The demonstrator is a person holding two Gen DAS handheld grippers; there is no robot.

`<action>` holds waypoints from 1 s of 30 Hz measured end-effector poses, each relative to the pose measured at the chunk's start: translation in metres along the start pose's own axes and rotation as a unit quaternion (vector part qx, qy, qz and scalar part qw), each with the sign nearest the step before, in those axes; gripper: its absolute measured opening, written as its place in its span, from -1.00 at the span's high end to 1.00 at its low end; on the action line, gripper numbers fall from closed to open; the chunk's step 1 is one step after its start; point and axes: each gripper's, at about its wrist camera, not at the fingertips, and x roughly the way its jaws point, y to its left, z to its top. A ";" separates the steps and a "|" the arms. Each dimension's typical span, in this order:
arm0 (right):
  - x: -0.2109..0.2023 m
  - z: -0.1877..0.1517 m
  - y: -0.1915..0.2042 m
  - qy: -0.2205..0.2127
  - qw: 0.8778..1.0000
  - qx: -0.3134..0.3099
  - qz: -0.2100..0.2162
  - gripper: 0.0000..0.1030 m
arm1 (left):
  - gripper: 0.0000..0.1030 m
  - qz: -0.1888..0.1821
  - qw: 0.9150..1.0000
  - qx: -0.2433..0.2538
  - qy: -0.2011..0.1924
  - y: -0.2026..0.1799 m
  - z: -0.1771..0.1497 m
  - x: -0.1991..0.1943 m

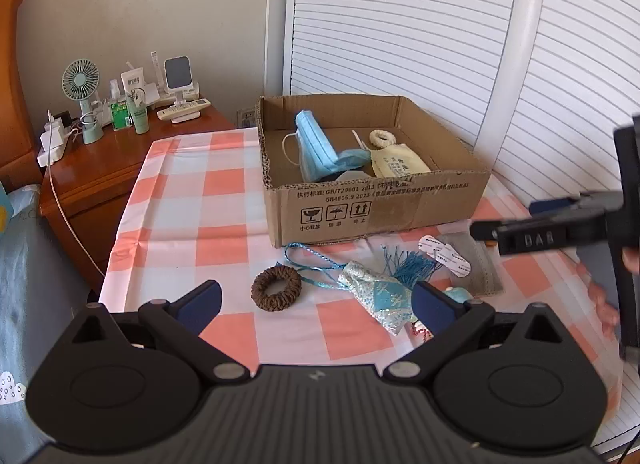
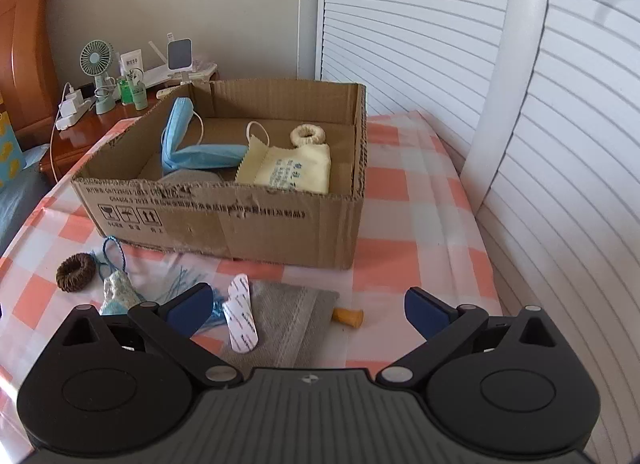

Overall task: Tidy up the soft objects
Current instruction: 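Move the left gripper to the brown scrunchie while the right gripper approaches the blue plush toy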

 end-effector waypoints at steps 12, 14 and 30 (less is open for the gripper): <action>0.005 -0.045 -0.002 0.035 0.999 0.002 -0.011 -1.00 | -0.96 0.013 0.999 0.009 0.034 0.004 -0.009 0.025; 0.001 -0.051 0.002 0.035 0.999 -0.018 -0.008 -1.00 | -0.96 0.017 0.999 0.011 0.042 0.006 -0.011 0.030; -0.009 -0.076 0.019 0.036 0.996 -0.075 0.040 -1.00 | -0.99 0.017 0.998 0.008 0.067 0.025 -0.035 0.085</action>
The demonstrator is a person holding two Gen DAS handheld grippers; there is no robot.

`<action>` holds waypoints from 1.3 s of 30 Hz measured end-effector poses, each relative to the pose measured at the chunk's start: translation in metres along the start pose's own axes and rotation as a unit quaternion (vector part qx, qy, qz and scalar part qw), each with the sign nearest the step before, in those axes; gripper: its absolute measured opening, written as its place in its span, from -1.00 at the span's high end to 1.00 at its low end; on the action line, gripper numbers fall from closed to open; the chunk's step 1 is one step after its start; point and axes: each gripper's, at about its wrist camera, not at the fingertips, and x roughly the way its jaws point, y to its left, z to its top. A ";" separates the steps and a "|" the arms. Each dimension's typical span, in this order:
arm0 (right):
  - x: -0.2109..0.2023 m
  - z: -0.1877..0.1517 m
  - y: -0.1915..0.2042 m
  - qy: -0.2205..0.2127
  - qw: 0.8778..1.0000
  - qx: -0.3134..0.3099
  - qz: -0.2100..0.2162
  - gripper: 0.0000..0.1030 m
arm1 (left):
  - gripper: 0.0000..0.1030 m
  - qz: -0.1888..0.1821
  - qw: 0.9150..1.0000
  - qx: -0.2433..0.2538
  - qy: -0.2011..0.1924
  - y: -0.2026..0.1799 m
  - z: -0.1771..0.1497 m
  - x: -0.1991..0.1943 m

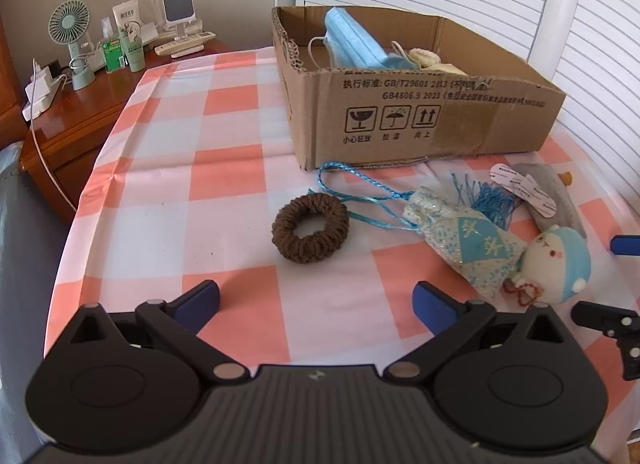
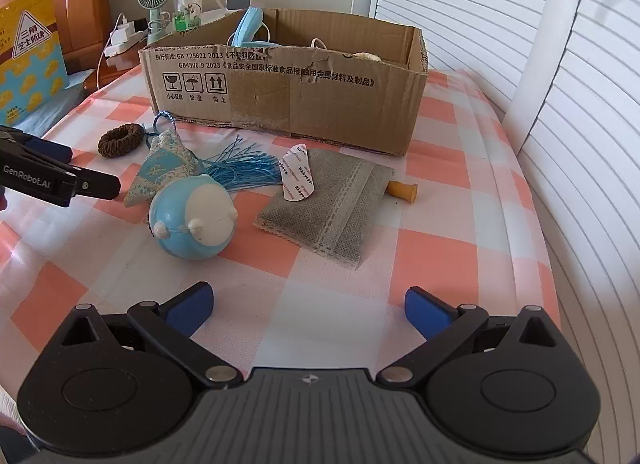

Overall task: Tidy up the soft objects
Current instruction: 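Move the left gripper to the brown scrunchie while the right gripper approaches the blue plush toy, then close the left gripper on the brown scrunchie while the right gripper grasps the blue plush toy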

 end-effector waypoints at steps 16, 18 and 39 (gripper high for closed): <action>-0.003 -0.010 0.002 -0.026 0.999 0.016 -0.012 -1.00 | -1.00 -0.042 0.997 0.063 -0.031 0.011 0.018 0.022; -0.003 -0.011 0.002 -0.028 0.999 0.017 -0.015 -1.00 | -0.99 -0.050 0.996 0.072 -0.032 0.011 0.019 0.023; -0.005 -0.010 0.004 -0.018 1.000 0.013 -0.015 -1.00 | 0.26 -0.066 0.993 0.083 -0.055 0.013 0.016 0.009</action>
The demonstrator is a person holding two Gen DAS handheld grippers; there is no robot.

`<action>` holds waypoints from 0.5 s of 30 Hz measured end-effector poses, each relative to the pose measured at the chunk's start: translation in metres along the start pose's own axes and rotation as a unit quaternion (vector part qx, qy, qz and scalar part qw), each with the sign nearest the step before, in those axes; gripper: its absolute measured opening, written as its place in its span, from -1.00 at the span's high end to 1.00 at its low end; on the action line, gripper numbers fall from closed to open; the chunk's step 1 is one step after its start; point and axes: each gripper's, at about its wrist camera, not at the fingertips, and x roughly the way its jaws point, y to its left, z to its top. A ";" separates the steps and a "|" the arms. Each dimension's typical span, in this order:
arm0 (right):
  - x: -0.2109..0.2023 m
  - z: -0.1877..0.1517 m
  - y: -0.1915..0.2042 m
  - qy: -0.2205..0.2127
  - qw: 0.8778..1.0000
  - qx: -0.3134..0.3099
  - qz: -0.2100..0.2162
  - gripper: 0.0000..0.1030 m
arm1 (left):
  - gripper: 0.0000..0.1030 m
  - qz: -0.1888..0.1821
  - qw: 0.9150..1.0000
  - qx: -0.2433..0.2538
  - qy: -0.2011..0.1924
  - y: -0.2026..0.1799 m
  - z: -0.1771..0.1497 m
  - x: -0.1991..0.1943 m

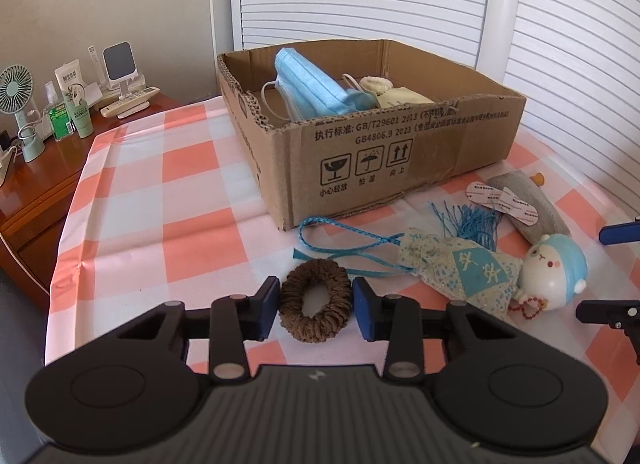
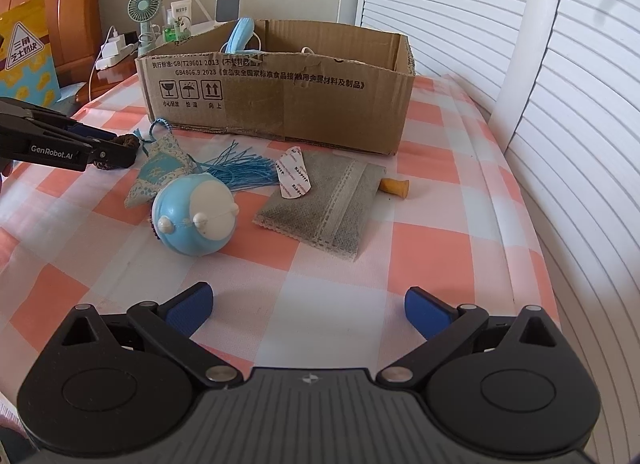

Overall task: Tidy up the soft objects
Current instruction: 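Close the left gripper on the brown scrunchie while the right gripper grasps the blue plush toy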

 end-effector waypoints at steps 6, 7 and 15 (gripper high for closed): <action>-0.008 0.000 0.013 -0.005 0.999 -0.032 0.026 -1.00 | 0.26 0.003 1.000 -0.012 -0.001 0.000 -0.006 -0.007; -0.010 0.001 0.016 -0.009 0.999 -0.038 0.034 -0.98 | 0.26 0.003 1.000 -0.012 -0.001 0.000 -0.007 -0.008; -0.007 0.026 0.043 -0.036 0.991 -0.108 0.071 -0.75 | 0.26 0.004 1.000 -0.018 0.000 0.002 -0.009 -0.010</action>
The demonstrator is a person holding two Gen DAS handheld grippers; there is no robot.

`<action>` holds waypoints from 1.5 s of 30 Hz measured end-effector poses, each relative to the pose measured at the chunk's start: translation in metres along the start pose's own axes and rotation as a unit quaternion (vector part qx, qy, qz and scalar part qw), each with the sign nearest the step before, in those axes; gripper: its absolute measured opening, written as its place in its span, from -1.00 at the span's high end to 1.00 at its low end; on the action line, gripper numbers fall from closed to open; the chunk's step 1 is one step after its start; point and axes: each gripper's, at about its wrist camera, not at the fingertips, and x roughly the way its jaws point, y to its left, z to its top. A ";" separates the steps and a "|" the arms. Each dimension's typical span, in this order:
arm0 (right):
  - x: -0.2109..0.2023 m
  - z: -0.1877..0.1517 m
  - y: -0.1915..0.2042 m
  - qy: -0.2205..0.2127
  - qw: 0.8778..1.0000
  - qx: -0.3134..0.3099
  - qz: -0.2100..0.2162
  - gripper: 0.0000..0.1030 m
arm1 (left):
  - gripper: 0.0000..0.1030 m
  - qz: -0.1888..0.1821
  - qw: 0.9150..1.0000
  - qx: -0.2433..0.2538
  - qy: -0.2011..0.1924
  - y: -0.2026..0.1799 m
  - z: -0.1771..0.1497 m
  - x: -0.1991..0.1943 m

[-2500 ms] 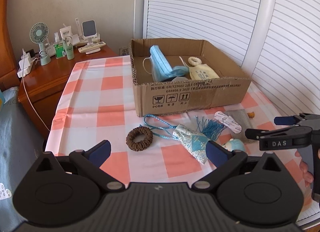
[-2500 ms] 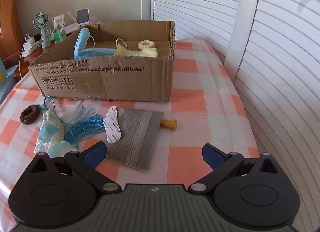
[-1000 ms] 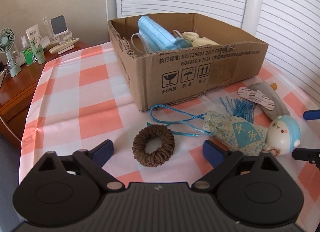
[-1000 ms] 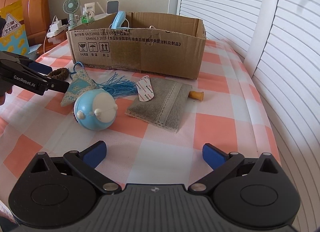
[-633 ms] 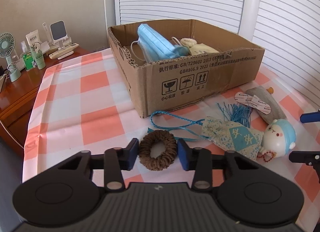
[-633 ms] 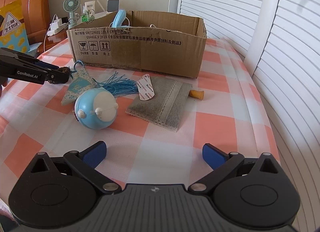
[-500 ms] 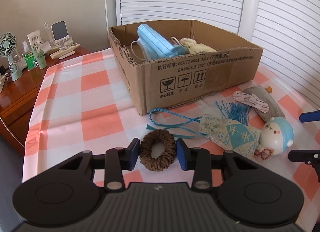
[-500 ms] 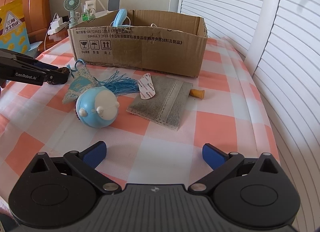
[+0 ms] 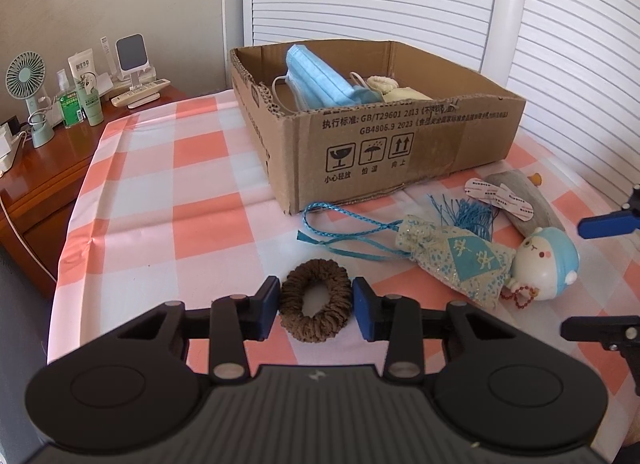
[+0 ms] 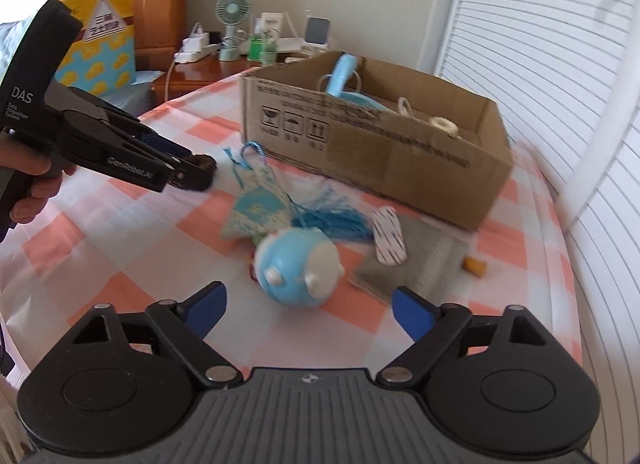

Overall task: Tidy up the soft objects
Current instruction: 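Close the left gripper on the brown scrunchie while the right gripper grasps the blue plush toy, then carry the scrunchie into the box and open the left gripper while the right gripper carries the plush toy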

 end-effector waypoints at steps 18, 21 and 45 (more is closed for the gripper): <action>0.011 0.012 0.000 0.014 1.000 -0.009 -0.005 -0.07 | 0.31 -0.011 1.000 0.018 -0.006 0.002 0.001 -0.010; 0.003 0.013 -0.002 0.010 1.000 -0.007 0.000 -0.07 | 0.31 -0.017 1.000 0.023 -0.008 0.001 0.003 -0.018; -0.042 0.051 -0.037 -0.048 0.999 -0.008 -0.016 -0.07 | 0.31 -0.081 0.991 0.098 -0.039 -0.017 0.095 -0.057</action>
